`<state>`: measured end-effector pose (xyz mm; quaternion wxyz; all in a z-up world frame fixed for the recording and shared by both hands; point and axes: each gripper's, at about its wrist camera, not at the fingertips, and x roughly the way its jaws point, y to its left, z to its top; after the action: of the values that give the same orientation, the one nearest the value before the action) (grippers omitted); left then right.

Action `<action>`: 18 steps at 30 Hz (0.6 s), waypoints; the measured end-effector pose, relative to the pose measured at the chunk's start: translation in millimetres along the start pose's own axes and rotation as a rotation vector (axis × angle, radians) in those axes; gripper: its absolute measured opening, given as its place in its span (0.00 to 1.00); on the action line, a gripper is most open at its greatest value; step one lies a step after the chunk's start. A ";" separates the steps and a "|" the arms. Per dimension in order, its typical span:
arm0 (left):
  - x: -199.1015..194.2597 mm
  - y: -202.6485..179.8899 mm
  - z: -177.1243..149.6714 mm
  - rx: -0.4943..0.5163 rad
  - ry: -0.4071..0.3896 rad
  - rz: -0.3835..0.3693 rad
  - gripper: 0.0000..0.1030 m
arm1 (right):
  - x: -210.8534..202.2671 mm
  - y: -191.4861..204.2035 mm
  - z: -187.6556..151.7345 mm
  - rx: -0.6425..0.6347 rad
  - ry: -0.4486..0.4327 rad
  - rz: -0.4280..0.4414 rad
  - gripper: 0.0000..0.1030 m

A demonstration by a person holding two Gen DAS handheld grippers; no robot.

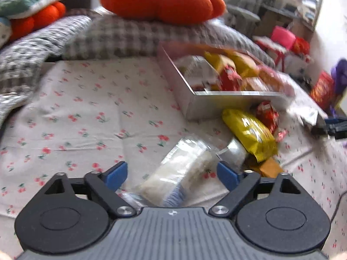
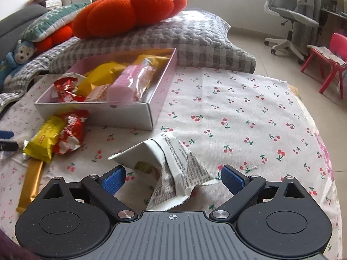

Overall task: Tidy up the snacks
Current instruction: 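Grasp the clear white packet with the left tool while the right tool grasps the crumpled white paper packet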

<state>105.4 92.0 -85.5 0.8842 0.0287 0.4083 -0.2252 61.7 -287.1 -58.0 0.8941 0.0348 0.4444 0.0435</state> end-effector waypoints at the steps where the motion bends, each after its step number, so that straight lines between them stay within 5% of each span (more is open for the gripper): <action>1: 2.9 -2.4 0.2 0.014 0.012 -0.002 0.79 | 2.7 -1.0 1.4 0.003 0.006 0.002 0.93; 10: 1.0 -11.3 0.2 0.060 0.046 0.006 0.66 | 9.4 -0.5 6.0 0.012 0.000 -0.003 0.89; 18: 0.9 -25.4 1.8 0.086 0.079 0.058 0.52 | 6.8 15.4 7.1 -0.046 -0.001 0.011 0.68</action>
<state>96.4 68.5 -81.7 0.8716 0.0872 0.4316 -0.2156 70.7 -271.2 -57.6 0.8946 0.0169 0.4427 0.0584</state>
